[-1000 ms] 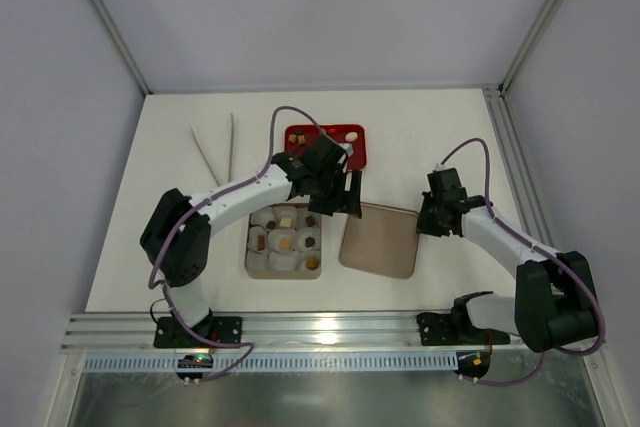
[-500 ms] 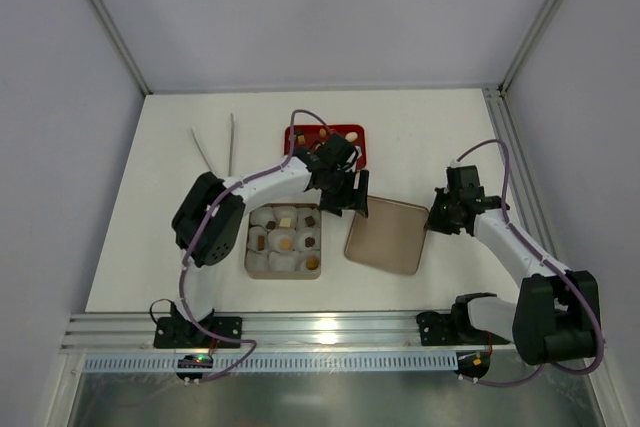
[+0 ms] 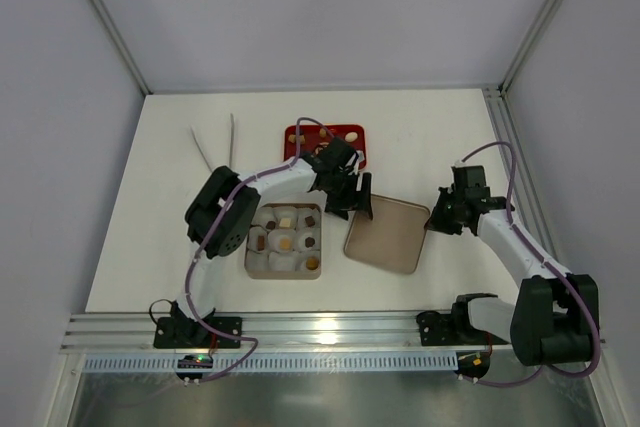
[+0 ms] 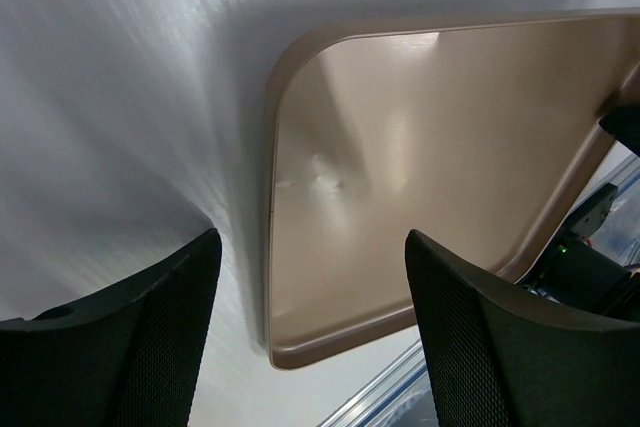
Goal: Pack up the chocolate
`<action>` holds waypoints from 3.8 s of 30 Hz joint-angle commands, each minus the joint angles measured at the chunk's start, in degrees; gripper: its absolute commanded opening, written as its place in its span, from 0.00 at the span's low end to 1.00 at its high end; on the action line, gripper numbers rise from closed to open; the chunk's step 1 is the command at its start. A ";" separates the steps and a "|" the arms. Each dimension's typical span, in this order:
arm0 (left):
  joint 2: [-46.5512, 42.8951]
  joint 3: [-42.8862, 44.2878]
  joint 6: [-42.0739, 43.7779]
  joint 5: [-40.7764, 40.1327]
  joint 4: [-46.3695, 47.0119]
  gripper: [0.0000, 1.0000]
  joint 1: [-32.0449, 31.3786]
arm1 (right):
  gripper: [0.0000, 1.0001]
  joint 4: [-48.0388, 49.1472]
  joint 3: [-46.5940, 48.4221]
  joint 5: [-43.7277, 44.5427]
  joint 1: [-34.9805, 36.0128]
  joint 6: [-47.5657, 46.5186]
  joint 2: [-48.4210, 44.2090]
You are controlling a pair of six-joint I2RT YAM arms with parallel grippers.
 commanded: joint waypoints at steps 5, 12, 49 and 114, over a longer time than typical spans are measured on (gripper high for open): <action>0.65 -0.99 -1.81 4.49 7.55 0.72 0.37 | 0.04 3.10 0.27 -5.21 -1.79 0.80 -0.73; -1.02 -3.99 -4.62 8.71 12.03 0.67 0.99 | 0.04 3.89 0.27 -8.20 -2.41 1.15 -0.38; -14.55 -7.77 -13.50 16.71 8.88 0.00 5.38 | 0.72 4.34 0.71 4.70 9.96 0.62 -14.68; -22.46 -8.73 -17.11 29.37 -3.52 0.02 15.49 | 0.34 11.45 18.64 68.61 74.06 -40.68 13.86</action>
